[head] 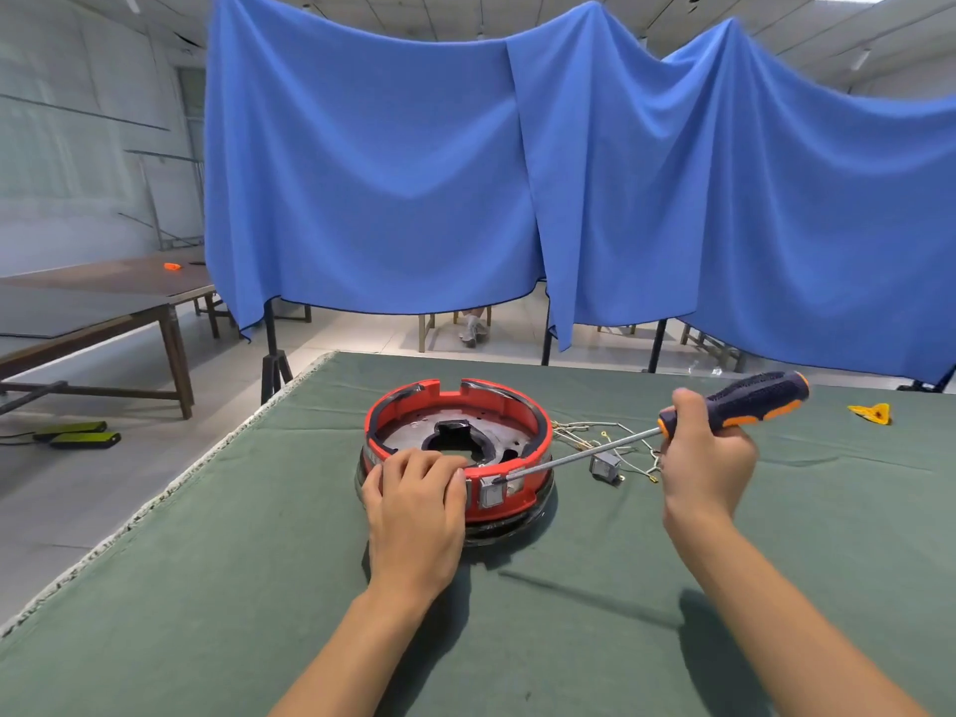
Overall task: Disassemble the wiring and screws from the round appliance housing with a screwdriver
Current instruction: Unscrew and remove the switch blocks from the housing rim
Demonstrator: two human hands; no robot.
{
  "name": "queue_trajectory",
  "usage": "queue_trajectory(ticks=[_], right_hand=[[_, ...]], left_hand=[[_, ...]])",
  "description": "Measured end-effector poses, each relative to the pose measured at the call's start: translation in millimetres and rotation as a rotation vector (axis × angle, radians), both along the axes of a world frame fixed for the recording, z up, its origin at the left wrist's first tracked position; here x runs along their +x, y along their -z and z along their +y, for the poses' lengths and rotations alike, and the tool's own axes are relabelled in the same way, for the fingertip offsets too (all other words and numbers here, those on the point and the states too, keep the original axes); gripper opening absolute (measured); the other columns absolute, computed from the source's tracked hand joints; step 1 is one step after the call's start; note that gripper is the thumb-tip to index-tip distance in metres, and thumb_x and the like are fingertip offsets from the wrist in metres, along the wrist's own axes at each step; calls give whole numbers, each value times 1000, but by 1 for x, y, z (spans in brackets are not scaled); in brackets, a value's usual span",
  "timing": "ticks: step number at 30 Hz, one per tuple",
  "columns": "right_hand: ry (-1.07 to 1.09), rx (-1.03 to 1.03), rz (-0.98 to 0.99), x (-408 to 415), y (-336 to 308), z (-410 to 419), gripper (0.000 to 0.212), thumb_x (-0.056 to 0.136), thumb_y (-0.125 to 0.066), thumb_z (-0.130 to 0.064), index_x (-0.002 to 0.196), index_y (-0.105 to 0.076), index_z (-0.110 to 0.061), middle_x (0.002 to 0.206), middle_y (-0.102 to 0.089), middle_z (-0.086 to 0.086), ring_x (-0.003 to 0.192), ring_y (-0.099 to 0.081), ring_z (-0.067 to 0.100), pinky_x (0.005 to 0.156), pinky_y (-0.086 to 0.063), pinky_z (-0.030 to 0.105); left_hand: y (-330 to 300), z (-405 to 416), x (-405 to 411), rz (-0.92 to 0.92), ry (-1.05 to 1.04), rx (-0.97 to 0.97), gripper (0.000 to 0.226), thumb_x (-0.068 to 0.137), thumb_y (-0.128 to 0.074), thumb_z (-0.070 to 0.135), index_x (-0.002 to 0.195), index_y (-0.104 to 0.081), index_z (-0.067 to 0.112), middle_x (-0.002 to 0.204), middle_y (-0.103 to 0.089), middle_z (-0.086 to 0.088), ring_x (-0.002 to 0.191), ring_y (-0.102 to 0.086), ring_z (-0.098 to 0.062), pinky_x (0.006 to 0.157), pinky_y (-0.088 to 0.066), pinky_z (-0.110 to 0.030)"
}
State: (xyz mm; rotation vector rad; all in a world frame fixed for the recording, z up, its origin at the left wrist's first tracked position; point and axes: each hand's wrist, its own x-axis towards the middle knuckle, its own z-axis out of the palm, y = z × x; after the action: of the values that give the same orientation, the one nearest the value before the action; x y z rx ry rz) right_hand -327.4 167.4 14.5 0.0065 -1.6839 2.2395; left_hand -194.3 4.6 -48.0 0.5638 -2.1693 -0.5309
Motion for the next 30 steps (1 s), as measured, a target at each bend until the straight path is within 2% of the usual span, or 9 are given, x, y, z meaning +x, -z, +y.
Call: queue_trajectory(ticks=[5,9,11,16,25,30], right_hand=[[96,-161,-128,-9,29,5,20,68,-58,-34,57,-58,-17,50,-53,-5,42,-41,14,47,-29,31],[122,-213,-224,-11,47,8,22,73,-57,-31,57,-55,-15,35,-45,-10,30,-33,8,35,-25,22],[129,-219,-253,-11,52,8,23,75,-57,-29,57,-54,-15,33,-42,-10,28,-31,8,35,-24,21],[116,-216,-271,-10,57,7,23,79,-57,-26,58,-56,-15,34,-45,-11,30,-34,6,44,-28,30],[93,-271,-322,-5,61,4,22,81,-57,-25,62,-54,-13,34,-43,-12,29,-32,4,33,-23,16],[114,-301,-355,-6,63,0,21,80,-54,-23,62,-51,-13,43,-44,-9,30,-31,4,33,-22,15]], left_hand=[[0,1,-2,13,-6,-8,33,91,-40,31,108,-68,29,106,-63,11,112,-47,-16,101,-27,-40],[4,-1,-4,2,-18,-14,26,96,-45,26,107,-68,29,106,-62,9,111,-45,-17,100,-28,-41],[4,-1,-5,-6,-18,-16,31,92,-39,32,104,-69,29,105,-62,10,110,-44,-16,100,-27,-40],[3,0,-6,-13,-18,-21,36,90,-35,35,102,-69,28,104,-61,9,109,-41,-15,100,-26,-41],[6,0,-9,-29,-15,-31,39,92,-34,35,110,-67,29,105,-60,6,110,-39,-17,101,-29,-49],[8,0,-12,-29,-2,-22,38,92,-32,35,103,-68,27,106,-57,6,110,-35,-14,101,-25,-50]])
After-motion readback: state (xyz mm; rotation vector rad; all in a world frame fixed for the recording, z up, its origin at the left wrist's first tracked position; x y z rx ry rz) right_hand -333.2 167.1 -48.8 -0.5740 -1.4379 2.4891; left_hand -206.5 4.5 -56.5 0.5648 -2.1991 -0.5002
